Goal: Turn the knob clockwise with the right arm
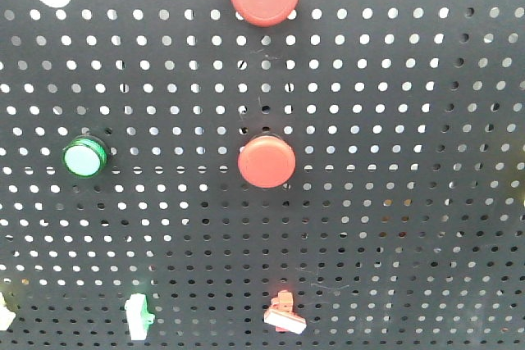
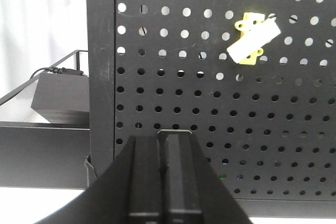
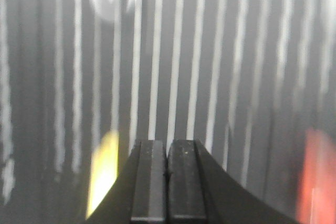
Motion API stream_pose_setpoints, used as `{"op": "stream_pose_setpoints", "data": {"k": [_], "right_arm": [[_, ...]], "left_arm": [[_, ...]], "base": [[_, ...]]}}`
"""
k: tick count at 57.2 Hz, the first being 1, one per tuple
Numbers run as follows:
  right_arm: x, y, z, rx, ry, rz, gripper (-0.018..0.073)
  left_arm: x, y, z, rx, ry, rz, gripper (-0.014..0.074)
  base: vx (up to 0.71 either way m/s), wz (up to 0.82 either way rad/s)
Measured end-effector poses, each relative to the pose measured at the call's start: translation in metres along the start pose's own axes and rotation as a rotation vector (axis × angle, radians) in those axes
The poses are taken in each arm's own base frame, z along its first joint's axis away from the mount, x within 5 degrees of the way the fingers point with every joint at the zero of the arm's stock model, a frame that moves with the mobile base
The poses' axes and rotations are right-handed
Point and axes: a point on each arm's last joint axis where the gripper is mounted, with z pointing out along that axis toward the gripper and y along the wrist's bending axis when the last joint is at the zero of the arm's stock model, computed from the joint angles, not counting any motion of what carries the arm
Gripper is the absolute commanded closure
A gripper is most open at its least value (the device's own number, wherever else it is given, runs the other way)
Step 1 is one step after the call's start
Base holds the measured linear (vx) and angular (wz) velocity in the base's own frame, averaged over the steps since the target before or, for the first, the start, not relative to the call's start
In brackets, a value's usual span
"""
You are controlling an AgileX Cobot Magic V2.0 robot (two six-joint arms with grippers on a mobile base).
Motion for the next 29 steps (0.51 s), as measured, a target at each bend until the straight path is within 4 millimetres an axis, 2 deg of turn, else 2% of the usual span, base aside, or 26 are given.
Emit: {"op": "stream_pose_setpoints", "data": {"k": [8, 13, 23, 29], "right_arm": [[-0.042, -0.003, 0.016, 0.000, -0.034, 0.010, 0.0568], [-0.053, -0.004, 0.019, -0.003, -0.058, 0.019, 0.0568], [-0.054, 0.000, 0.027, -0.046, -0.048, 0.033, 0.0568], [-0.050, 0.008, 0.034, -0.119, -0.026, -0.035, 0.0568]], "left_arm": [[0.000, 0.000, 0.000, 0.000, 0.000, 0.000, 0.0603], [0.000, 0.000, 0.000, 0.000, 0.000, 0.000, 0.0603], [0.000, 0.000, 0.000, 0.000, 0.000, 0.000, 0.0603], [0.000, 0.000, 0.000, 0.000, 0.000, 0.000, 0.0603]], "base": [[0.00, 0.00], [0.00, 0.00], [0.00, 0.00], [0.00, 0.00]]}}
